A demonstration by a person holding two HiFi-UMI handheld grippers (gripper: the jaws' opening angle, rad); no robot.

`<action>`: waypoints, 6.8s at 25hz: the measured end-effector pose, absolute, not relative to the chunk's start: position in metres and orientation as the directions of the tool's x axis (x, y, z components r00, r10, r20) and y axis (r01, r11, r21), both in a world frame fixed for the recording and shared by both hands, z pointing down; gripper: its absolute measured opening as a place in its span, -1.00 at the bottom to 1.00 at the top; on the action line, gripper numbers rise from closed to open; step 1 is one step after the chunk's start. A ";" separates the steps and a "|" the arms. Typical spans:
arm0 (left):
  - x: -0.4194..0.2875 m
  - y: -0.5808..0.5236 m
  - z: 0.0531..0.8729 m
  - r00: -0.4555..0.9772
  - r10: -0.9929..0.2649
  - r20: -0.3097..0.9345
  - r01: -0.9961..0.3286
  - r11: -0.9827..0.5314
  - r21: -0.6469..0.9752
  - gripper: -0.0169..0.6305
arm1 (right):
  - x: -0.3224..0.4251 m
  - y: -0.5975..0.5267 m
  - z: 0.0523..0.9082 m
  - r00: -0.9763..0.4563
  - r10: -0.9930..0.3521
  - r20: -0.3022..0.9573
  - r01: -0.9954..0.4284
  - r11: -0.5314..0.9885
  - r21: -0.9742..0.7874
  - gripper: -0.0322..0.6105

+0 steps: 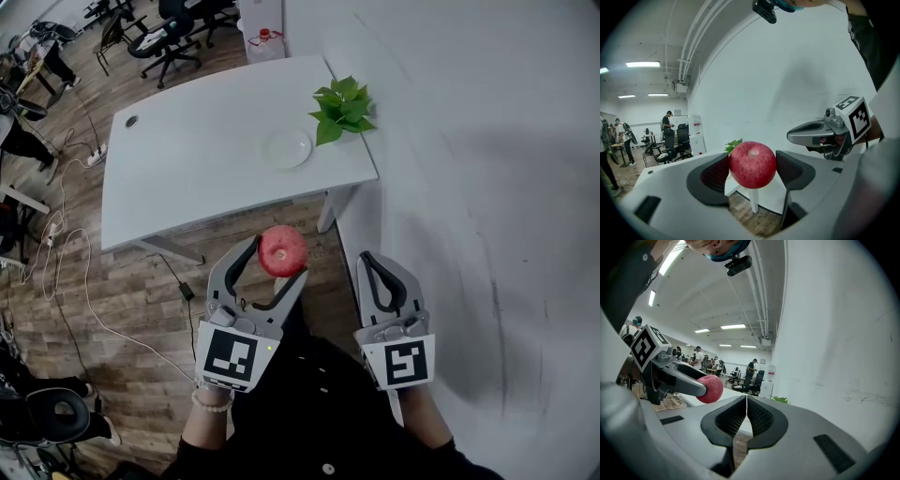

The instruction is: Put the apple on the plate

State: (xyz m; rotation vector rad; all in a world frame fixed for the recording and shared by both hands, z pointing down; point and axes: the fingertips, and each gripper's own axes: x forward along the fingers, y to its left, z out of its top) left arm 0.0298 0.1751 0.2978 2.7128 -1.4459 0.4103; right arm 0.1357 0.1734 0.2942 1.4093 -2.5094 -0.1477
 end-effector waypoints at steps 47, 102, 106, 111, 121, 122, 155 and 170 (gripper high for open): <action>-0.038 -0.056 0.311 0.623 -0.745 0.238 -0.740 -0.660 -0.127 0.06 | 0.051 -0.054 0.294 -0.463 -0.865 0.193 -0.834 0.499 0.236 -0.77; -0.029 -0.109 0.328 0.523 -0.799 0.296 -0.817 -0.569 -0.094 0.06 | 0.055 -0.109 0.304 -0.572 -0.784 0.240 -0.761 0.617 0.202 -0.77; -0.024 -0.113 0.334 0.533 -0.794 0.294 -0.809 -0.579 -0.099 0.06 | 0.060 -0.112 0.306 -0.564 -0.786 0.252 -0.763 0.613 0.204 -0.77; -0.022 -0.120 0.346 0.534 -0.790 0.303 -0.804 -0.585 -0.107 0.06 | 0.066 -0.116 0.310 -0.552 -0.792 0.262 -0.770 0.604 0.204 -0.77; -0.010 -0.138 0.371 0.562 -0.761 0.324 -0.767 -0.626 -0.140 0.06 | 0.075 -0.121 0.321 -0.525 -0.799 0.294 -0.786 0.587 0.193 -0.77; -0.010 -0.140 0.374 0.563 -0.759 0.327 -0.766 -0.628 -0.139 0.06 | 0.076 -0.122 0.322 -0.523 -0.800 0.294 -0.788 0.585 0.193 -0.77; 0.003 -0.178 0.492 0.546 -0.684 0.484 -0.748 -0.658 -0.086 0.06 | 0.093 -0.121 0.363 -0.465 -0.791 0.399 -0.816 0.557 0.155 -0.77; 0.011 -0.190 0.534 0.537 -0.655 0.531 -0.760 -0.649 -0.032 0.06 | 0.105 -0.118 0.372 -0.440 -0.791 0.424 -0.820 0.547 0.169 -0.77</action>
